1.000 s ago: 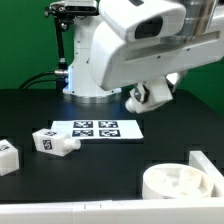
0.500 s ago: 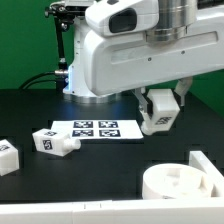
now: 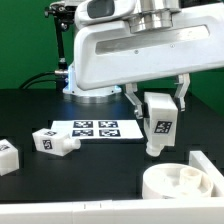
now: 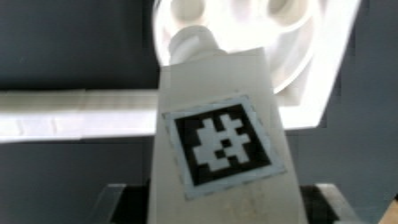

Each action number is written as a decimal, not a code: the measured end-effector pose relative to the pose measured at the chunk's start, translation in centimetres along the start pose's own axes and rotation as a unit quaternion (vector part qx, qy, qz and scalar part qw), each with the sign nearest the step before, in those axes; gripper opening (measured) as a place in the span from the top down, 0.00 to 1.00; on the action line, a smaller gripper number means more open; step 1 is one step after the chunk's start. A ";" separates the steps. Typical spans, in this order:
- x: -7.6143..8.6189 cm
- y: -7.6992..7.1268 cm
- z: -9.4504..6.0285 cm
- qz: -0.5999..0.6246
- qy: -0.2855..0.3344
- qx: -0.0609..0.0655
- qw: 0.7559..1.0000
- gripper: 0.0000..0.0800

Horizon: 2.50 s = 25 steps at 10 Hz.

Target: Assemble stool

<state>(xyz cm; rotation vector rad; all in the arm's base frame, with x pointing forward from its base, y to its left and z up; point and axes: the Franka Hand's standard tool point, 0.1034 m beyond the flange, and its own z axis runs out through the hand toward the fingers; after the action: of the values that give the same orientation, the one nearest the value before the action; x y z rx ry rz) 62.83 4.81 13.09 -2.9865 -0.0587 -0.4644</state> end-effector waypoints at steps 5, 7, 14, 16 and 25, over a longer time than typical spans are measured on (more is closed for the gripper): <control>1.3 -1.6 0.1 0.029 0.062 0.008 0.998 0.60; 1.3 -1.5 0.1 0.030 0.062 0.008 0.998 0.60; 1.8 0.0 1.7 0.055 0.088 0.037 0.994 0.60; 1.6 -0.1 1.9 0.055 0.087 0.038 0.994 0.60; 0.8 -2.2 4.3 0.065 0.112 0.031 0.991 0.60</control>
Offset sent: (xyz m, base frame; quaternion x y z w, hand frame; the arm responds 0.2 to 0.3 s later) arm 0.0110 0.0448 0.0050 0.0116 0.0377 0.0716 0.9967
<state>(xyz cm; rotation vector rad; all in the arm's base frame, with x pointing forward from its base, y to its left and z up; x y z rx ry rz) 64.82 7.53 9.49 -2.8355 0.1369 -0.7612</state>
